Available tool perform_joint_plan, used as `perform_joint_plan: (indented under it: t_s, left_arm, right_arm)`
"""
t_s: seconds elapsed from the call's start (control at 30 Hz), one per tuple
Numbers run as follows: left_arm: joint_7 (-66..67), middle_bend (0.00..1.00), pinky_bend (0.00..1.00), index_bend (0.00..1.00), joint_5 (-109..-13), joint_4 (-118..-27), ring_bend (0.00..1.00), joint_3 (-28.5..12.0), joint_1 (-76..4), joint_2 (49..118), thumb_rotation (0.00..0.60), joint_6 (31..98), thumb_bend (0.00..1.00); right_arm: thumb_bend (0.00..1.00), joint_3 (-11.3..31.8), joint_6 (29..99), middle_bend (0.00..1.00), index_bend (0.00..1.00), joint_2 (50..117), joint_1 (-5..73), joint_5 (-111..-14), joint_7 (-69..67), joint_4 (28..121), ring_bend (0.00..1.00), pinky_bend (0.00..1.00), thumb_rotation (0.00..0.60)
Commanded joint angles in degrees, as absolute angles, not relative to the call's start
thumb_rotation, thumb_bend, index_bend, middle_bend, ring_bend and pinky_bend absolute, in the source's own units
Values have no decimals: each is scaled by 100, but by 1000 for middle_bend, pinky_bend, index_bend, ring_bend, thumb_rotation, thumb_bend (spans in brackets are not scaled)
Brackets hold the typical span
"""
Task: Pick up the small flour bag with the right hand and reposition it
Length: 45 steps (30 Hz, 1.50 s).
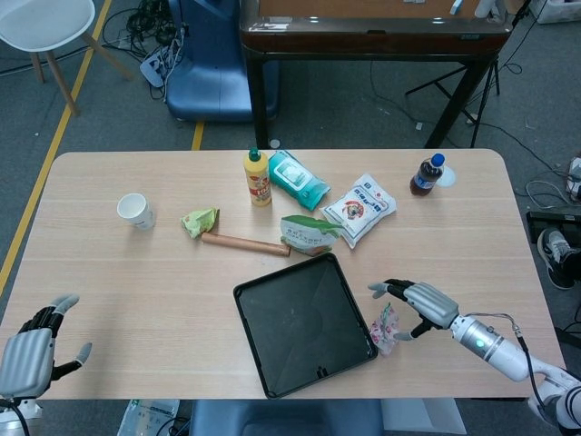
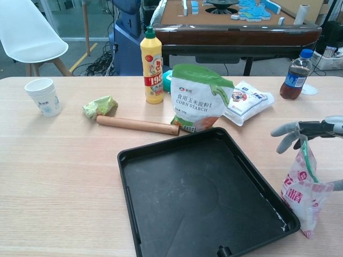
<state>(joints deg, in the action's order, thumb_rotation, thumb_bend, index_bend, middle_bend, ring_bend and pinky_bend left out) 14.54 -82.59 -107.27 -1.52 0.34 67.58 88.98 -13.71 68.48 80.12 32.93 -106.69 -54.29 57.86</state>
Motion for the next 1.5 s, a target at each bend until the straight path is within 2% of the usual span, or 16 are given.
perform_joint_plan:
  t_s: [0.03, 0.27, 0.37, 0.5, 0.63, 0.8, 1.1, 1.3, 1.5]
  left_arm:
    - [1463, 177, 274, 174, -8261, -10737, 201, -150, 32, 6758, 600, 8894, 238]
    - [1449, 177, 274, 171, -8268, -10749, 201, -149, 37, 6756, 600, 8898, 238]
    - [1439, 177, 274, 171, -8292, -10761, 201, -146, 37, 6756, 600, 8906, 237]
    - [1421, 176, 274, 168, -8308, -10765, 201, -136, 39, 6760, 600, 8901, 238]
    - [1403, 176, 274, 165, -8337, -10778, 201, -124, 48, 6749, 600, 8913, 237]
    - [1393, 176, 274, 161, -8356, -10791, 200, -113, 74, 6740, 600, 8948, 238]
    - [1397, 176, 274, 154, -8395, -10812, 199, -105, 71, 6733, 600, 8944, 238]
    - [1357, 176, 274, 147, -8368, -10774, 198, -89, 80, 6756, 600, 8915, 238]
    - [1344, 176, 274, 147, -8352, -10741, 198, -86, 56, 6777, 600, 8854, 238]
  right_arm:
    - [43, -1454, 6795, 262, 104, 8099, 3359, -10733, -5558, 5745, 133, 189, 600]
    - [43, -1614, 6897, 292, 162, 8333, 3380, -10841, -5788, 5560, 135, 194, 600]
    - [42, -1654, 6959, 322, 204, 8397, 3354, -10834, -5867, 5520, 165, 236, 600]
    - [83, -1688, 7016, 413, 364, 8456, 3297, -10791, -5896, 5480, 283, 357, 600]
    - [252, -1699, 7029, 524, 578, 8485, 3224, -10721, -5756, 5435, 411, 473, 600]
    - [323, -1668, 7222, 625, 702, 8508, 3053, -10615, -5635, 5397, 524, 626, 600]
    - [334, -1491, 7552, 695, 781, 8510, 2833, -10419, -5406, 5359, 614, 731, 600]
    - [334, -1319, 7921, 696, 782, 8646, 2591, -10286, -5230, 5239, 616, 736, 600]
    - [327, -1312, 7906, 687, 782, 8996, 2431, -10243, -5172, 4812, 608, 735, 600]
